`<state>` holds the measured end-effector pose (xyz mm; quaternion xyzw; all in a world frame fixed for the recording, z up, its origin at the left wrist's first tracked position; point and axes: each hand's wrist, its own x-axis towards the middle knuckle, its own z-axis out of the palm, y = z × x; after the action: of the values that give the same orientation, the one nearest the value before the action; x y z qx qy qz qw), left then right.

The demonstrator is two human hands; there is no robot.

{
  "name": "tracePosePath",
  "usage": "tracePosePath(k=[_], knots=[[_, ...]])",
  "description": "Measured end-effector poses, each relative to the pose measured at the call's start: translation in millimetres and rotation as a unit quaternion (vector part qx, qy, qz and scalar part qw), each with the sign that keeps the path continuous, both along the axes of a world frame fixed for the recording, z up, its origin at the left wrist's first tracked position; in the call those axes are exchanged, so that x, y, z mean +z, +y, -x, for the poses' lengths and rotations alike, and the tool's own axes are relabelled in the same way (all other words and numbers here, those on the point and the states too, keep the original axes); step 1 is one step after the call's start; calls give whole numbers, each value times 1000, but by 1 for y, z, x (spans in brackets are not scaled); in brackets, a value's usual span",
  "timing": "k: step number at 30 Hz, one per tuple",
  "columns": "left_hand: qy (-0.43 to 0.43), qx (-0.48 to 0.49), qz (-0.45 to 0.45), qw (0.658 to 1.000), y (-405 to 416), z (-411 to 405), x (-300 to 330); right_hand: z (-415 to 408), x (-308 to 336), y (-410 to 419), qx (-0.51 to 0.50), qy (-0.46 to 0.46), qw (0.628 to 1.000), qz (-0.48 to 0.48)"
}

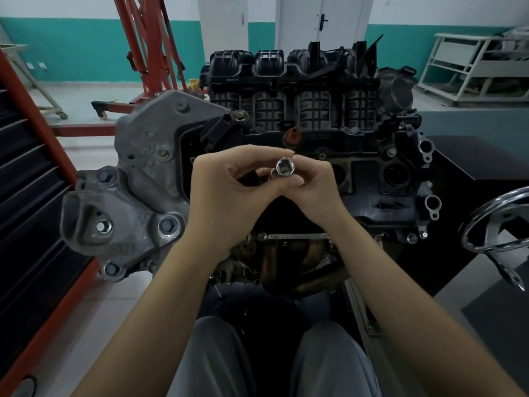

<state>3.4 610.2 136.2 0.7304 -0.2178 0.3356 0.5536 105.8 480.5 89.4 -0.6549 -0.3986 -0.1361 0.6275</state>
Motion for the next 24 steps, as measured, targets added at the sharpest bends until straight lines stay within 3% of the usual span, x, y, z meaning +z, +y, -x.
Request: tracePosePath(k=[5,12,17,24], knots=[[37,-90,10,995,3,0,0,1,0,0,9,5,1000,7],[6,13,-2,1000,-3,1,1,-3,-3,0,0,3,1000,9],[48,-101,2,994,2,1,-1,-2,-1,-2,7,16,1000,15],[-7,4,5,1000,-3,1,-1,-4,-4,-1,7,9,1000,5]])
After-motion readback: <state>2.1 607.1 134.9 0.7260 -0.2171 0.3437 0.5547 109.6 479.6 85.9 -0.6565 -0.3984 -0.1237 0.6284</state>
